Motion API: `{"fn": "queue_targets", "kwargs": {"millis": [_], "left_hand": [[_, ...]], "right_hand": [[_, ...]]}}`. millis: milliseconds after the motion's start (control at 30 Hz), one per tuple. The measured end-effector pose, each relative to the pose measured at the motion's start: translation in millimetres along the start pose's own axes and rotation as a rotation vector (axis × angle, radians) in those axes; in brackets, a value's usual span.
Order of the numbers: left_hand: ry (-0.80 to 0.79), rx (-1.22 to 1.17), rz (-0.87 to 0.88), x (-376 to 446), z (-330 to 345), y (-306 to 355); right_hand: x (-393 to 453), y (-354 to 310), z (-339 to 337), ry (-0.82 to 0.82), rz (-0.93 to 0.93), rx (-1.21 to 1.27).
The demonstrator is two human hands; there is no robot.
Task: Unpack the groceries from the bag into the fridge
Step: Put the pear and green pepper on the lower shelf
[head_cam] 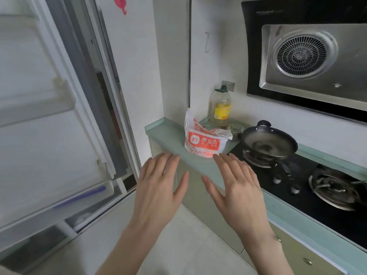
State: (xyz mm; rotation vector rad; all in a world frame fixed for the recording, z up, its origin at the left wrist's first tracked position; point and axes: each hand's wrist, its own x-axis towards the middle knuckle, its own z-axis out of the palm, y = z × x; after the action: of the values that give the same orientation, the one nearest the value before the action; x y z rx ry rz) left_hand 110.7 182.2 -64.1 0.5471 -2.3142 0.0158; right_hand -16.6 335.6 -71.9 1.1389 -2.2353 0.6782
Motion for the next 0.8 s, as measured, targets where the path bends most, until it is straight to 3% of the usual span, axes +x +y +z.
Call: {"fn": "queue_targets", "kwargs": {"millis": [800], "left_hand": [[-0.098,-0.208,-0.103,190.5,224.5,-98.7]], "right_hand": [[189.3,94.5,200.3,-0.130,0.143,-0.039]]}}
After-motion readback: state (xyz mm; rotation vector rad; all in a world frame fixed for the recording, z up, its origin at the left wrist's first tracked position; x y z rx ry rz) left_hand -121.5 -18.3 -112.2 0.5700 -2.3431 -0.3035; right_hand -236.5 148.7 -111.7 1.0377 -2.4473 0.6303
